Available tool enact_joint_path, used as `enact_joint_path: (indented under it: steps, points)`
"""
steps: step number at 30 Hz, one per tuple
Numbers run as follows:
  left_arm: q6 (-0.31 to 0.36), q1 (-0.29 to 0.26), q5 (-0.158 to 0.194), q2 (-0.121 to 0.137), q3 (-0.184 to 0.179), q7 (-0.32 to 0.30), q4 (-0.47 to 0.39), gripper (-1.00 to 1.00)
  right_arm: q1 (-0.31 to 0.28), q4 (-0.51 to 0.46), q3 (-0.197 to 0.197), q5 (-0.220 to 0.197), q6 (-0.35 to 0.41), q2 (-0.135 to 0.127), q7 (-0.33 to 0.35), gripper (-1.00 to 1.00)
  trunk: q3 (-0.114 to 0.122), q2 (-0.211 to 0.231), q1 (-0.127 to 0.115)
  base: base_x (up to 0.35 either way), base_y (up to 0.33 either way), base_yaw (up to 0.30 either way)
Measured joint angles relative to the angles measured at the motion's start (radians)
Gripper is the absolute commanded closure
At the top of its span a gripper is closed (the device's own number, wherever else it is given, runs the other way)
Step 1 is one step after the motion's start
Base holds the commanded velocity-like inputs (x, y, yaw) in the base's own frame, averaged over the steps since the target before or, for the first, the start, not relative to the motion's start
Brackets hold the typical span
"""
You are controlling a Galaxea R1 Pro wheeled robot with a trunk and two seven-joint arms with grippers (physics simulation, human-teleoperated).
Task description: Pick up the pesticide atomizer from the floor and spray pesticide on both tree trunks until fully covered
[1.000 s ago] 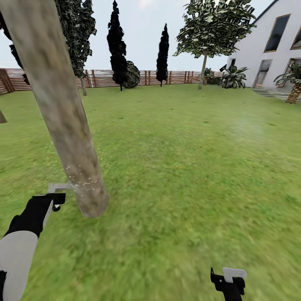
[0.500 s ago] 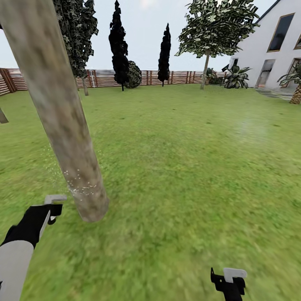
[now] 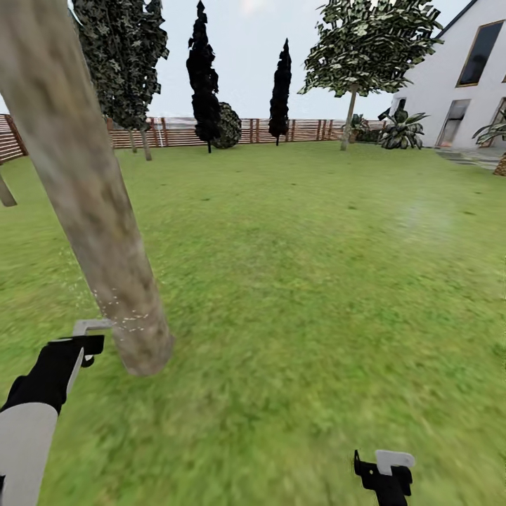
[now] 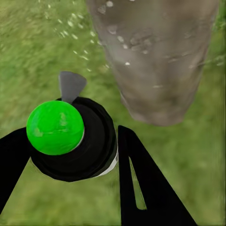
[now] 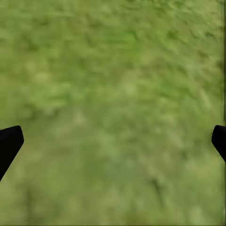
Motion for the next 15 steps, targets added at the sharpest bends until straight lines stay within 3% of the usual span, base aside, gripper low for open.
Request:
enact_joint_path:
  steps: [11,15]
  points:
    - [-0.001,-0.002,0.002,0.000,0.016,0.035,-0.015,1.00,0.000,0.000,0.000,0.000,0.000,0.001,0.000,-1.00,0.000,0.000,0.000,0.038,-0.269,0.000]
    - [-0.002,-0.002,0.003,0.000,0.015,0.035,-0.015,1.00,0.000,0.001,0.001,0.000,0.000,0.002,0.000,-1.00,0.000,0.000,0.000,0.000,-0.274,0.162]
